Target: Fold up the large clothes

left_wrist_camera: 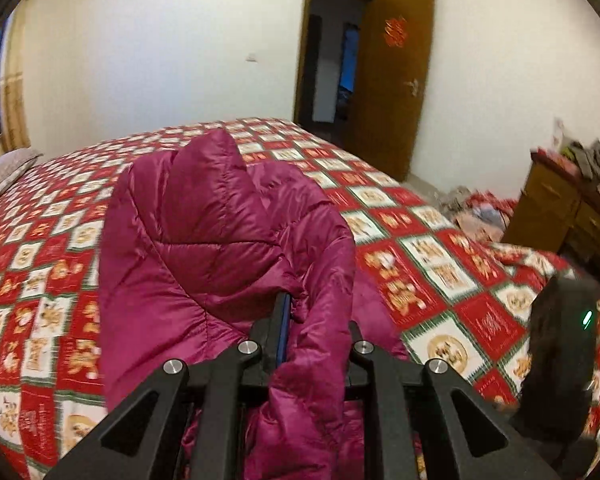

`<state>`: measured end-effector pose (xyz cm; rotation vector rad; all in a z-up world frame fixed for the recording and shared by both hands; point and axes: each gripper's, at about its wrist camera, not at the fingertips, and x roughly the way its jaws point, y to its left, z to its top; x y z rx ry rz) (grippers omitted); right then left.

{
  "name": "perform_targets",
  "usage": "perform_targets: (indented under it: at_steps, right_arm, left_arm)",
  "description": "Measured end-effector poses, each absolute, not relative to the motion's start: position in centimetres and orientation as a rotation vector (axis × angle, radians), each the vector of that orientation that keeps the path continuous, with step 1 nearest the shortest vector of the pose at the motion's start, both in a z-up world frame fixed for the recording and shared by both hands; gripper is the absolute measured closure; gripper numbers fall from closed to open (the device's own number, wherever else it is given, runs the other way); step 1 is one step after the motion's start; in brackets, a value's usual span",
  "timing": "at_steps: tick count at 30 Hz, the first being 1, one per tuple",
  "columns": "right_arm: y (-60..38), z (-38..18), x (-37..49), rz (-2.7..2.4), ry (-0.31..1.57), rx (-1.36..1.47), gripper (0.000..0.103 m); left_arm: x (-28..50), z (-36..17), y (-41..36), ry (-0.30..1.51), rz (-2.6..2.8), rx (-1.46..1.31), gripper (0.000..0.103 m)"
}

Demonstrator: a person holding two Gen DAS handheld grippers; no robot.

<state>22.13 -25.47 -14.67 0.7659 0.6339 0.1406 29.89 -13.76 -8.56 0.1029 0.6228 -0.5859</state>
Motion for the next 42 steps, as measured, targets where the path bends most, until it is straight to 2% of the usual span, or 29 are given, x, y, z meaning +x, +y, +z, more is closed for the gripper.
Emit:
perform_targets:
  at_steps: [7,15,21,25,26,33,42]
  right_arm:
    - [-29.1,-14.6,19.8,0.045,0.615,0.736,0.079]
    - [-31.8,-12.9,20.6,0.070,0.540,0.702,0.078]
    - [-29.5,-14.5,26.2,0.187,0.687,0.609,0.078]
    - [-29.1,-16.1,27.0,0.181,0.770,0.580,0.082]
    - [-29.0,-16.5,27.1,0.178,0.793,0.562,0.087]
    - [-29.7,-17.8,27.5,0.194,0.833,0.538,0.101]
    - [-29.8,-17.9,27.8,0.211,0.844,0.491,0.103]
  left_arm:
    - [28.5,-12.0,-18.5,0.683,-0.643,0.219,0.088]
    - [27.8,-15.0,-20.0,0.707,-0.689,0.260,0.088]
    - [27.3,-15.3,-19.9,0.686,-0.704,0.285,0.088]
    - [26.8,-15.6,-20.4,0.680,-0.695,0.311,0.086]
    - [26.6,-15.7,-20.6,0.680,-0.693,0.318,0.085]
    - [24.5,-15.6,-21.6,0.659,-0.671,0.417,0.075]
    - [21.4,-14.6,-21.4,0.662,-0.671,0.483,0.070]
